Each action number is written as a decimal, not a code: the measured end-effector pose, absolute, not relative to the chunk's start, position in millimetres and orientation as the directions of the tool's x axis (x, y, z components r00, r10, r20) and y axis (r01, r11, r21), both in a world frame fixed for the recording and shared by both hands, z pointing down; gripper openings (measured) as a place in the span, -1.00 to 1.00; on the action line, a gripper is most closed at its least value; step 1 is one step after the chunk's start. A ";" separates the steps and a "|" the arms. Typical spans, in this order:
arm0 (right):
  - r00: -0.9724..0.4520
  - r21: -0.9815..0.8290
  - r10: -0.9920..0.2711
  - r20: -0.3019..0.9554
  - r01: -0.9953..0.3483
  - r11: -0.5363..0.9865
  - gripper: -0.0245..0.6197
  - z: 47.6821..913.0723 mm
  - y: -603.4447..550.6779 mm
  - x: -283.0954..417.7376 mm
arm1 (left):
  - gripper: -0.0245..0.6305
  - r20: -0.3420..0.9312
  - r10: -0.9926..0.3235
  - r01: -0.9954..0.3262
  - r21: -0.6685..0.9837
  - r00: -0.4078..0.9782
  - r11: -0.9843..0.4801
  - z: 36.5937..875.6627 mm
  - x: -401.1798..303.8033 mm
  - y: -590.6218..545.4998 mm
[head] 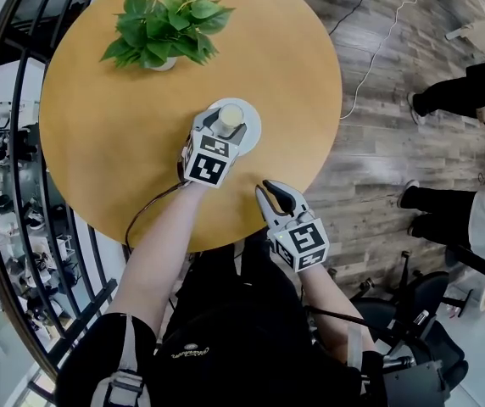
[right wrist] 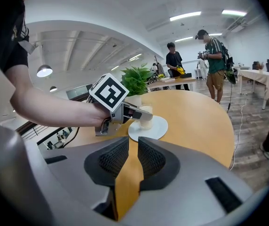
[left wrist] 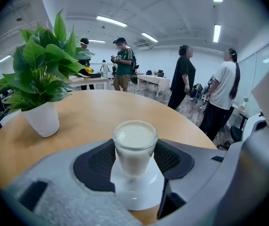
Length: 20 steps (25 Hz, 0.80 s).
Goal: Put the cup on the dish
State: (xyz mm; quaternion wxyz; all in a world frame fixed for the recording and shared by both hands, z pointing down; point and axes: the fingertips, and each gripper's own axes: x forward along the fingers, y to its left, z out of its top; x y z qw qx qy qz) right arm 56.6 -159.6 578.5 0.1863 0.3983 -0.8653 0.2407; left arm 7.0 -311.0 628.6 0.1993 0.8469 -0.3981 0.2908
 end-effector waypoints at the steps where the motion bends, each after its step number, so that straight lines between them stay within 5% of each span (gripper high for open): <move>1: -0.613 -0.270 -0.598 0.516 -0.779 0.565 -0.79 579.3 -159.4 56.7 | -0.15 0.653 -0.556 -0.789 0.106 0.514 -0.605 629.8 7.8 -310.6; 20: -0.620 -0.281 -0.588 0.519 -0.774 0.568 -0.79 581.4 -164.6 55.1 | -0.15 0.674 -0.544 -0.770 0.058 0.500 -0.635 637.4 7.0 -304.4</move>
